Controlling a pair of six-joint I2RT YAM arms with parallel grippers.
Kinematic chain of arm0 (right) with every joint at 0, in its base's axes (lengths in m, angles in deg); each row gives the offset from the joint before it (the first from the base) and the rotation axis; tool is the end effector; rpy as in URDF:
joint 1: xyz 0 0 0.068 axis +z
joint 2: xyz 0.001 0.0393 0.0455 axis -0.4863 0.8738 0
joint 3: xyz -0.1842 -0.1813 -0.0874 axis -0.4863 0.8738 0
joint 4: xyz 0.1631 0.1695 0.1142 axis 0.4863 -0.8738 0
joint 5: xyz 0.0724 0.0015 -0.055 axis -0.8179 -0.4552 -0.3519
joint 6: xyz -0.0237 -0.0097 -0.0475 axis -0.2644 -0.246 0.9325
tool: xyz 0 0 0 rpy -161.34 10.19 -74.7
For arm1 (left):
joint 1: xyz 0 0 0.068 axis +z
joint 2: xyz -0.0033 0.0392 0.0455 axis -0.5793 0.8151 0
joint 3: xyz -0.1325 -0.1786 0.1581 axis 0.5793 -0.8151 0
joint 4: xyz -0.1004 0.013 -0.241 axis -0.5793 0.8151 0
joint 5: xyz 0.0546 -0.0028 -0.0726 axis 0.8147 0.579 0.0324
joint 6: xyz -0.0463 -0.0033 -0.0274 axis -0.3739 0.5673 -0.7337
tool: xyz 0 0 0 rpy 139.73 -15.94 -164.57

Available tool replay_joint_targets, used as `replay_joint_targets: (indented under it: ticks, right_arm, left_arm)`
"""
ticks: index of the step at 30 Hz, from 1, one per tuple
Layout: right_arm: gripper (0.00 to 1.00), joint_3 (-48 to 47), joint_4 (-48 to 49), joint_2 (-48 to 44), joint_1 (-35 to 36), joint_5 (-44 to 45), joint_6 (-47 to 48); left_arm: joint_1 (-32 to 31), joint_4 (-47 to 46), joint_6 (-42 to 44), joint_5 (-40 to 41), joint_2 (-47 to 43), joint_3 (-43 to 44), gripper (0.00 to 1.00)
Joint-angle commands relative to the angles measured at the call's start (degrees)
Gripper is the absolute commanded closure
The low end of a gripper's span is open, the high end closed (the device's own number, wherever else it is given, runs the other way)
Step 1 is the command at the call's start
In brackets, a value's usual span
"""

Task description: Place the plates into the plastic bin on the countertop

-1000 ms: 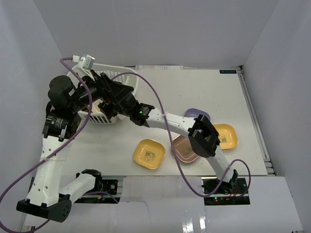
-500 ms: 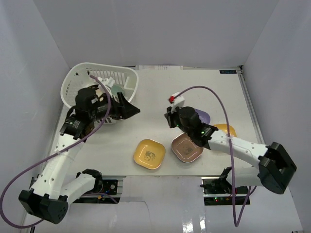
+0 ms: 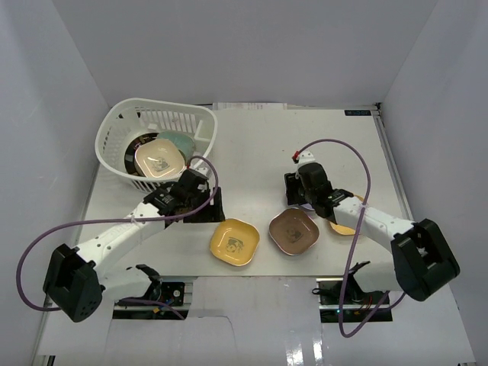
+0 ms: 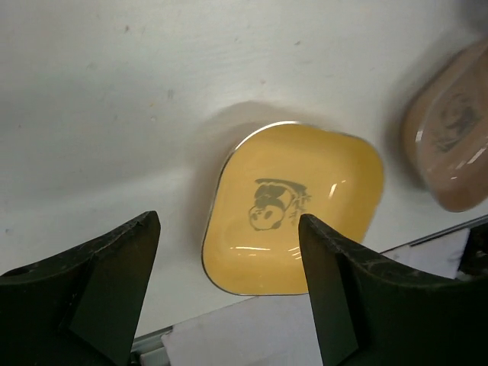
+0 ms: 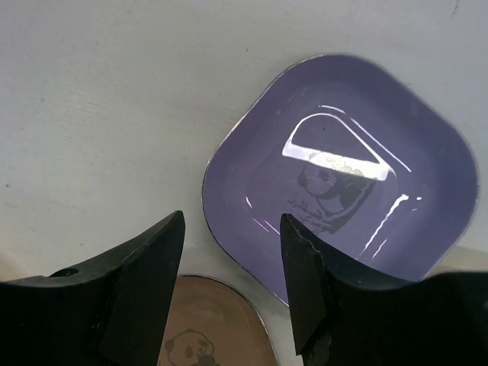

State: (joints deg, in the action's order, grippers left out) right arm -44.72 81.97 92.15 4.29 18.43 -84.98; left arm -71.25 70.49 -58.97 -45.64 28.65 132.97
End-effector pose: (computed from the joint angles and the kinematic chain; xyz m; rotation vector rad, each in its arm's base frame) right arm 0.2279 0.1401 0.2152 -0.2822 2.1478 0.1936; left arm 0.1821 -0.1339 0.2523 0.0995 2.6023 -0.5242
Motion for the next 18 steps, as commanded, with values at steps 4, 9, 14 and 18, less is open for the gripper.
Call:
replay_joint_targets:
  ticks: [4, 9, 14, 18]
  right_arm:
    - [0.41, -5.13, -1.36, 6.81, -0.08, -2.14, 1.33]
    - [0.43, -5.84, 1.62, 10.32, -0.08, -2.58, 1.68]
    - [0.48, -7.86, 2.07, 14.19, -0.16, -1.44, 2.39]
    - [0.54, -8.74, 2.42, 15.69, -0.16, -1.35, 2.39]
  left_arm:
    - [-1.94, 1.11, -2.75, 4.64, 4.26, -4.21, 0.15]
    - [-2.29, -2.84, -2.23, -0.20, 7.69, -6.85, 0.18]
    - [-2.29, -4.07, -1.70, -1.43, 9.80, -7.90, 0.34]
    - [-2.29, -4.69, -1.44, -1.70, 9.89, -8.78, 0.58]
